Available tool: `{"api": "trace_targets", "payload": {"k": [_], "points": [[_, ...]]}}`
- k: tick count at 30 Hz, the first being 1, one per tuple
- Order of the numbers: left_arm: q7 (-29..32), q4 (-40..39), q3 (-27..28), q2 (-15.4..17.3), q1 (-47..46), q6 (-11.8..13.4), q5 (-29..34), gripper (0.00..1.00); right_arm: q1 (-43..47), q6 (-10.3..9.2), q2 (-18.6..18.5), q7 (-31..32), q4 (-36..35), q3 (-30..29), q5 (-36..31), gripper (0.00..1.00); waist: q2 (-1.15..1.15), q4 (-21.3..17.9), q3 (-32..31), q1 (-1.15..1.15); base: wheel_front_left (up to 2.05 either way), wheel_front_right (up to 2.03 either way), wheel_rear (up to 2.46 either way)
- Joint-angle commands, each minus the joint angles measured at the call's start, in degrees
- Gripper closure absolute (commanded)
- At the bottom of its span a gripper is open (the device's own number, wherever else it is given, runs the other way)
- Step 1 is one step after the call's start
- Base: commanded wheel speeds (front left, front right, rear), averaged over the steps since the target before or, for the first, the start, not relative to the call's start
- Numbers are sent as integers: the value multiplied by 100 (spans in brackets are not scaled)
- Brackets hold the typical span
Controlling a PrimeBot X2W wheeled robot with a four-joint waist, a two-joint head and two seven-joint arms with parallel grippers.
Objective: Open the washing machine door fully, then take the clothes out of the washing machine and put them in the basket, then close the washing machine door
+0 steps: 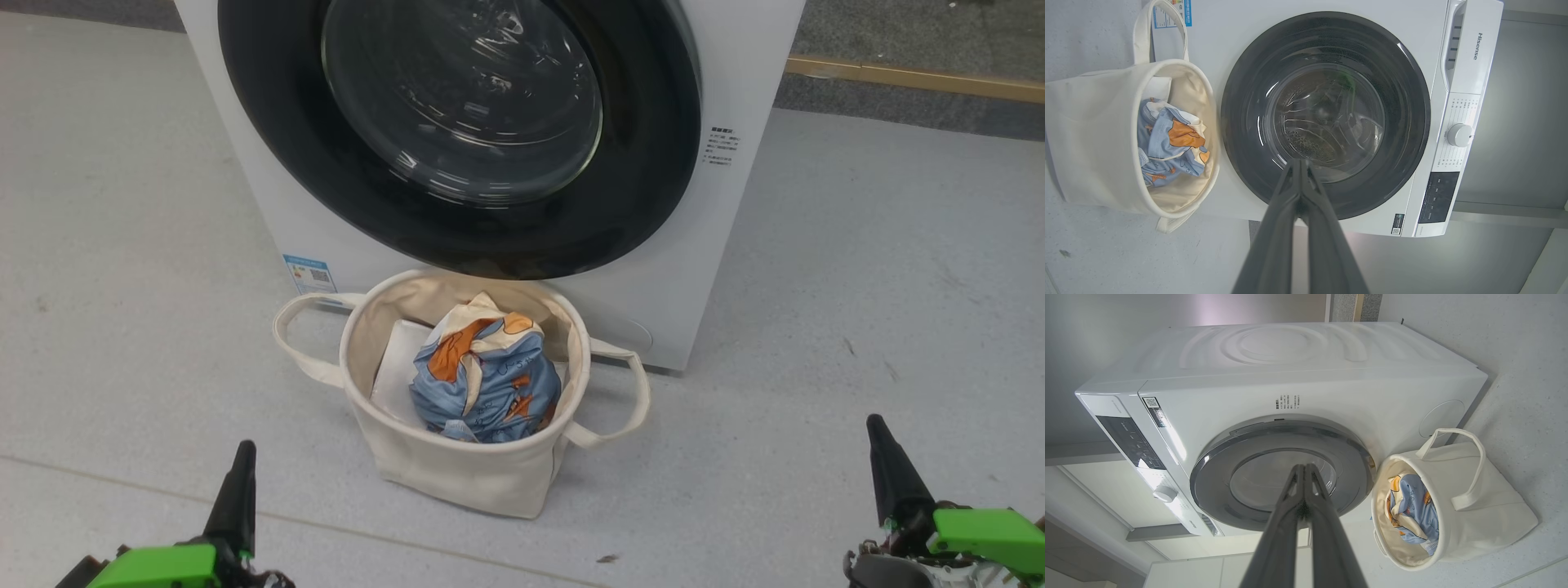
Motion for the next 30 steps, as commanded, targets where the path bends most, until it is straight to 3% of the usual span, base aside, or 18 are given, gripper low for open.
{"api": "trace_targets", "payload": {"k": [1,30], "points": [[46,-205,205,39,-134,-41,67,100,-281,1,-30,30,-175,90,-50,100,0,0,0,0,0,0,0],[65,-204,228,23,-136,-41,87,100,-283,1,-13,49,-174,66,-70,100,0,0,0,0,0,0,0]]}}
